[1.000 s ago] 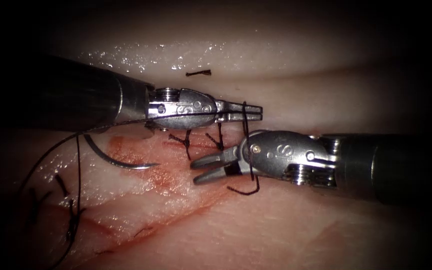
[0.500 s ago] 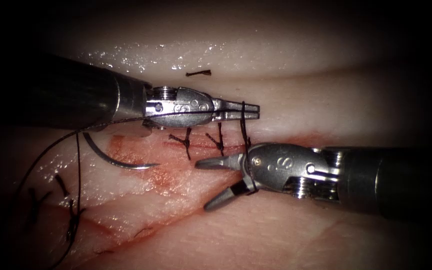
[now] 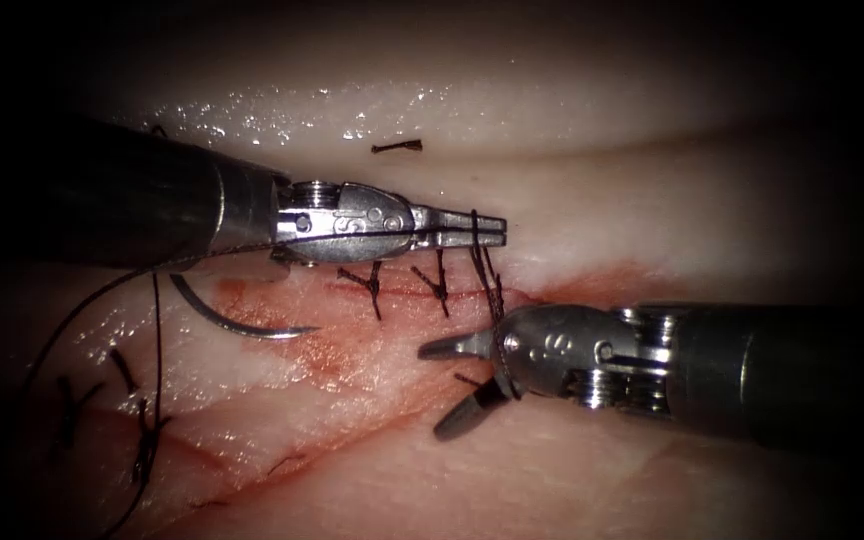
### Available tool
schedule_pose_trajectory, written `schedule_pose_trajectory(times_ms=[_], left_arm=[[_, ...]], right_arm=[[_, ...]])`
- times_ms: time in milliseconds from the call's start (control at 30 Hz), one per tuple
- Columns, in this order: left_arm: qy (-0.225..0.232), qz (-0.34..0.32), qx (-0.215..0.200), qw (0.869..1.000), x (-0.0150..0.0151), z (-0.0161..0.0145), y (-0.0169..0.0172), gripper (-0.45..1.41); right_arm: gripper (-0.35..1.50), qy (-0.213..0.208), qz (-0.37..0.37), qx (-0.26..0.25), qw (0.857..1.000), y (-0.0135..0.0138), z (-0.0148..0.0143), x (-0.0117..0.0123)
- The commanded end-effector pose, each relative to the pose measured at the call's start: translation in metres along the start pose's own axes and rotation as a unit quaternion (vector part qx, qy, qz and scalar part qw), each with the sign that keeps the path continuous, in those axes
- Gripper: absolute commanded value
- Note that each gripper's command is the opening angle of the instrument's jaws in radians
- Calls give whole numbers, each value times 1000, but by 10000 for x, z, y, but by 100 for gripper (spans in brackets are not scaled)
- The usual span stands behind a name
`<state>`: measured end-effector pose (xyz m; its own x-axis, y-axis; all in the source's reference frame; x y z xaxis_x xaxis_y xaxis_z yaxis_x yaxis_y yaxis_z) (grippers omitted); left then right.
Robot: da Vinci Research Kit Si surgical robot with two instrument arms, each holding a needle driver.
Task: Wound Closure
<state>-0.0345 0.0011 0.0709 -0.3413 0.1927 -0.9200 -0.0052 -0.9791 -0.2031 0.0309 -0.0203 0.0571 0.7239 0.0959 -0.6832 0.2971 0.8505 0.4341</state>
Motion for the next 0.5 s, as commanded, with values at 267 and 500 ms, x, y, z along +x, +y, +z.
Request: schedule_pose_trajectory(times_ms=[267,500], left_arm=[[-1,1,1,1000,-3,2,4,-45],[-4,2,0,1000,-2,-4,10,-45]], right_arm=[[111,-26,7,-5,1000,10,18,-10],[68,-41,19,-2,999,8,15,-15]])
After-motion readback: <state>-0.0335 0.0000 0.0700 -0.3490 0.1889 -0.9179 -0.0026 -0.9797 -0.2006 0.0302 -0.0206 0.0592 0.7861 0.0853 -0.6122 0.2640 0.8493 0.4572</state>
